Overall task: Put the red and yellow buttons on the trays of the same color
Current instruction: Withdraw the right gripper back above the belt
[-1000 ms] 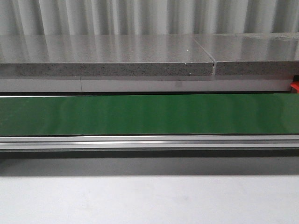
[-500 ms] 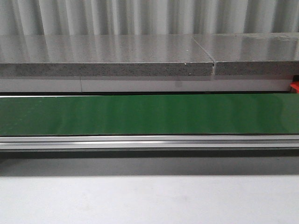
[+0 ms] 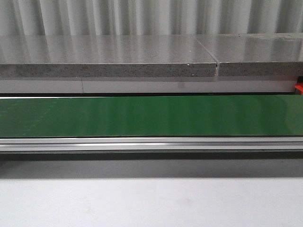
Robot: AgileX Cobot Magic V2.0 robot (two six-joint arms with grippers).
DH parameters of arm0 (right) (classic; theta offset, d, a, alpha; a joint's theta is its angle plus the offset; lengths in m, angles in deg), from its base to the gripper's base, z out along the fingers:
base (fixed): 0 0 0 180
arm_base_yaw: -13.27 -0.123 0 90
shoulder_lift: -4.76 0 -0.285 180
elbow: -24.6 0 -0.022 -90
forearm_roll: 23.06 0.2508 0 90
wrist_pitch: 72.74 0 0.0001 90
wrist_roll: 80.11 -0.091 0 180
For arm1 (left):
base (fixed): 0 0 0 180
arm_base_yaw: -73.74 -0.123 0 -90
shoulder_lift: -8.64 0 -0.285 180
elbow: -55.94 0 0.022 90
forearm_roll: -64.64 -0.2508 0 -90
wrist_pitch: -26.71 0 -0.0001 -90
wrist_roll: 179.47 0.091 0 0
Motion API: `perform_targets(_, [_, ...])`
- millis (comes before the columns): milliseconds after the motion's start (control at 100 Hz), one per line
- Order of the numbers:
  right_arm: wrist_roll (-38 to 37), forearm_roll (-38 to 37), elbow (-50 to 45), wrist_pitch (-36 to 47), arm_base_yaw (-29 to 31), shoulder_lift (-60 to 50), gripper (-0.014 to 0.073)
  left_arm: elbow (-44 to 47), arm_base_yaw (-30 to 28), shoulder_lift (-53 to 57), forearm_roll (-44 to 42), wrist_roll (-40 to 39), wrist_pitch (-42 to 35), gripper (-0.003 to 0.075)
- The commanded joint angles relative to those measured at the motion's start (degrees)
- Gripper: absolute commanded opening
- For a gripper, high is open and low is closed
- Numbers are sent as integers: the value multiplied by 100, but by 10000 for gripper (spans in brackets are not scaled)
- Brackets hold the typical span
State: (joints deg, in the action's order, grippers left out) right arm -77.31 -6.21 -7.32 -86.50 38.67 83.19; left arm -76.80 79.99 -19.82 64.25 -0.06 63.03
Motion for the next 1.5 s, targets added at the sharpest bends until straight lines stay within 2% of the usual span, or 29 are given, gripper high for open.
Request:
perform_targets(0, [306,36,128,370,-516,-607,610,-152,36,-34,38,-31,-407,-21])
perform_targets(280, [989,-29,-145,440,-1959,-1612,610,-152,36,-34,38,-31,-407,-21])
perform_targets(450, [1049,-151,-450,487,-2424,-2125,610,-152,36,-34,38,-31,-407,-21])
perform_targets(580, [1097,-156,-628,544,-2498,-2438,604,-152,36,-34,38,-31,-407,-21])
perform_targets(630, [1097,-156,-640,517,-2498,-2500,571,-152,36,-34,38,-31,-407,-21])
perform_targets(700, [1097,-156,-640,446,-2498,-2543,470,-152,36,-34,38,-31,-407,-21])
perform_targets(770, [1097,-156,-640,406,-2498,-2543,312,-152,36,-34,38,-31,-407,-21])
perform_targets(870, [1097,-150,-640,400,-2498,-2543,21,-152,36,-34,38,-31,-407,-21])
perform_targets(920, [1097,-150,-640,405,-2498,-2543,-103,-152,36,-34,38,-31,-407,-21])
perform_targets(940, [1097,-143,-640,411,-2498,-2543,-127,-152,36,-34,38,-31,-407,-21])
perform_targets(1490, [1097,-100,-640,412,-2498,-2531,-125,-152,36,-34,38,-31,-407,-21])
